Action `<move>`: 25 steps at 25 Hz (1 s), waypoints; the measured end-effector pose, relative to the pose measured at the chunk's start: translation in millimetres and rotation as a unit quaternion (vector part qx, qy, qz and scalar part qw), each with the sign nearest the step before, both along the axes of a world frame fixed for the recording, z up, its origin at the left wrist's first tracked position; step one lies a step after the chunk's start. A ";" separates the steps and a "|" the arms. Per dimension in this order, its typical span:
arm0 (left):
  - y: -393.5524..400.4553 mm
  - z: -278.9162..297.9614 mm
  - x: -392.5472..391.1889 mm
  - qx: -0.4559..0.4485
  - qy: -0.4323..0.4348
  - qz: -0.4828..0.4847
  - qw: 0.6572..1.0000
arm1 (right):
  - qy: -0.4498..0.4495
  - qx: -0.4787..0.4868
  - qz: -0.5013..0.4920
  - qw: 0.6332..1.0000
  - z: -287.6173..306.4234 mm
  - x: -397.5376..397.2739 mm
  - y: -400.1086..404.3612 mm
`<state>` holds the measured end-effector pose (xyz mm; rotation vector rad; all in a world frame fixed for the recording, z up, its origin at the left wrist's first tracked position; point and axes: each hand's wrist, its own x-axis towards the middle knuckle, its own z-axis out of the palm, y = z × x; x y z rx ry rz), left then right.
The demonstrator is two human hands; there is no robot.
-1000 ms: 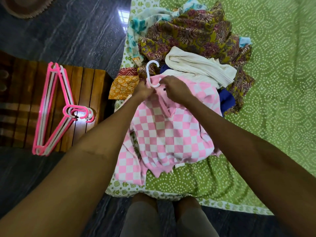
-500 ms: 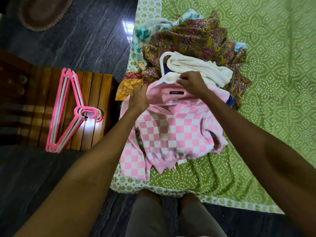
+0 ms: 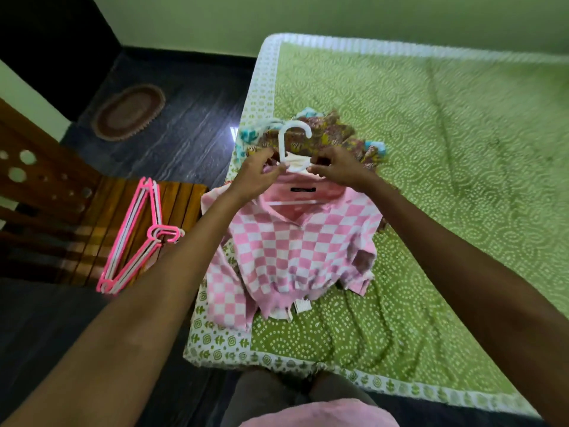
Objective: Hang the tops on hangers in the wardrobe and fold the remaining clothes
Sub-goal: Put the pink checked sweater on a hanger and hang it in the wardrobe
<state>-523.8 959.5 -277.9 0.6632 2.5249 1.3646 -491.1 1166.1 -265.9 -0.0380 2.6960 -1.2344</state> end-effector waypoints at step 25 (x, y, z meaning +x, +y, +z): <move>85.6 226.6 25.3 0.115 0.176 0.113 0.971 | 0.339 -0.049 -0.267 0.901 171.8 81.0 34.1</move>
